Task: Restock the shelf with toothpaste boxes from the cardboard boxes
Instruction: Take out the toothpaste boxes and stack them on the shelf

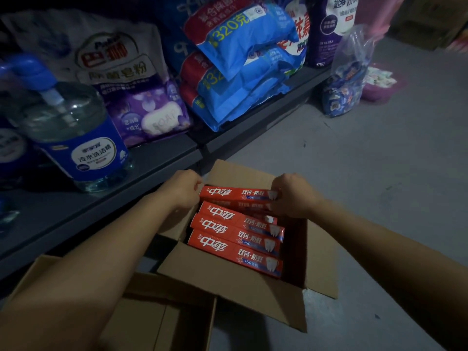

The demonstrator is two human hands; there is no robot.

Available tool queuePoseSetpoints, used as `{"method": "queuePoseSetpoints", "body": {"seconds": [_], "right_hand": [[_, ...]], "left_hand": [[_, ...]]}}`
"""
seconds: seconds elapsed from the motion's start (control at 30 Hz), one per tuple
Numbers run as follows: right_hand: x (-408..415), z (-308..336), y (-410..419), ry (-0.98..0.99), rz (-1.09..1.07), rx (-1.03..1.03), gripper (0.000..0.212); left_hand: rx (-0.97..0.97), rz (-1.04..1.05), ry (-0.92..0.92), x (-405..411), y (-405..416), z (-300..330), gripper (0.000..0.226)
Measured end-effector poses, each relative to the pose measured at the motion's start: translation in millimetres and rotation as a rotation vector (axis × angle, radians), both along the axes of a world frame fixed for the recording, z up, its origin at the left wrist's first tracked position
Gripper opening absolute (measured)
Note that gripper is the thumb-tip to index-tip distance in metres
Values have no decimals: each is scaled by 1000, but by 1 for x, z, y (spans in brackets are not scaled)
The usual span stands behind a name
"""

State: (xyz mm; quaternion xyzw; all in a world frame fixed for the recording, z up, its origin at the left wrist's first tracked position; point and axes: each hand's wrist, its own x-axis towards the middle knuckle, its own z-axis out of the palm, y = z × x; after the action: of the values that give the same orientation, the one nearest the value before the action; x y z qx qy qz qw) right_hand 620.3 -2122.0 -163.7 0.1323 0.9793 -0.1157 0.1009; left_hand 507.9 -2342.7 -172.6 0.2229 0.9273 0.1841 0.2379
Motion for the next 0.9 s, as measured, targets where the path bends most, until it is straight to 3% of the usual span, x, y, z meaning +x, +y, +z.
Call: {"method": "queuePoseSetpoints", "body": {"seconds": [0.17,0.33,0.47,0.57,0.9], "right_hand": [[-6,49,1,20,109,44,29],[-12,108,-4,4,118,10,23],[-15,170,-13,20,48,-229,20],[-17,215,-25,54,61,-410,17],[-34,336,-99,92,268,-591,21]], "left_hand": [[-29,-9,76,-4,-9,29,31],[-6,-40,124,-4,-23,79,25],[40,-69,239,0,-46,134,21],[60,-77,303,3,-71,178,34],[192,58,415,16,-189,317,45]]}}
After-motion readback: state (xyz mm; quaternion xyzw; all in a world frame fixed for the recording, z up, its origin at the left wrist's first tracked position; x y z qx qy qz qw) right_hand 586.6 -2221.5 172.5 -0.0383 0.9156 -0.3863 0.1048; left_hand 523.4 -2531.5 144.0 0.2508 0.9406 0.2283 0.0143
